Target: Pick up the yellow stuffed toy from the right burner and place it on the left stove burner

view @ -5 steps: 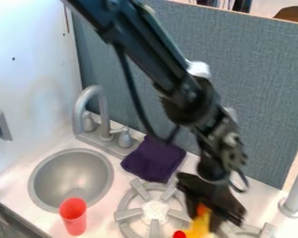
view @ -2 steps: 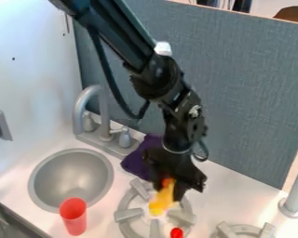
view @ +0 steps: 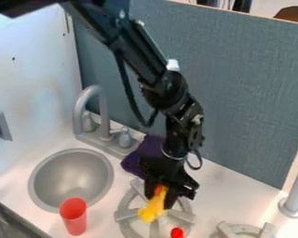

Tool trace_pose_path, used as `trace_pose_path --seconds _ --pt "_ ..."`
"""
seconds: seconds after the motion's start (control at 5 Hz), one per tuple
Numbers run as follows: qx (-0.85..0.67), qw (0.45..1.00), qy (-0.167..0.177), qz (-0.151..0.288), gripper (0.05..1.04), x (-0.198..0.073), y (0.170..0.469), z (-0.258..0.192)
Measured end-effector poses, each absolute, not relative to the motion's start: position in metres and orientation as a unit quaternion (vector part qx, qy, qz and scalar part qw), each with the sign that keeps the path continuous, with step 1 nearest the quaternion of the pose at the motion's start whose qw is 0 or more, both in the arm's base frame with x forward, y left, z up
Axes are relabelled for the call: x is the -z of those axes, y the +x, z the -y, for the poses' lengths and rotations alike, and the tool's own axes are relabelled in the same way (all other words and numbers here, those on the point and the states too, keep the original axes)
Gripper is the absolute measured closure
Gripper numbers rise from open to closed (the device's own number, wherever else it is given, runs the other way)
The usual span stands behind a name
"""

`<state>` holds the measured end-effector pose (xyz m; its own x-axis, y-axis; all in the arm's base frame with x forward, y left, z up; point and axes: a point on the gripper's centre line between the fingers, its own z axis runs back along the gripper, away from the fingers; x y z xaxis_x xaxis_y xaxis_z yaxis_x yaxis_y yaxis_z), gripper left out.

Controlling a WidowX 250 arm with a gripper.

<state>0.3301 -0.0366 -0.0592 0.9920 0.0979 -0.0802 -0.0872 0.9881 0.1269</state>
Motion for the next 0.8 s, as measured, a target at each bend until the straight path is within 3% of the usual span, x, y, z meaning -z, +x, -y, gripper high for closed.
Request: trace_pose_path --seconds 0.2,0.4,0.6,0.8 --pt "-0.049 0.993 0.061 -0.093 0.548 0.070 0.329 0.030" --pt "-0.073 0.987 0.088 -0.116 0.548 0.079 0.325 0.023" --pt "-0.094 0.984 0.094 -0.116 0.480 0.079 0.323 0.022" --pt "-0.089 0.987 0.085 -0.103 0.173 0.069 0.309 0.021"
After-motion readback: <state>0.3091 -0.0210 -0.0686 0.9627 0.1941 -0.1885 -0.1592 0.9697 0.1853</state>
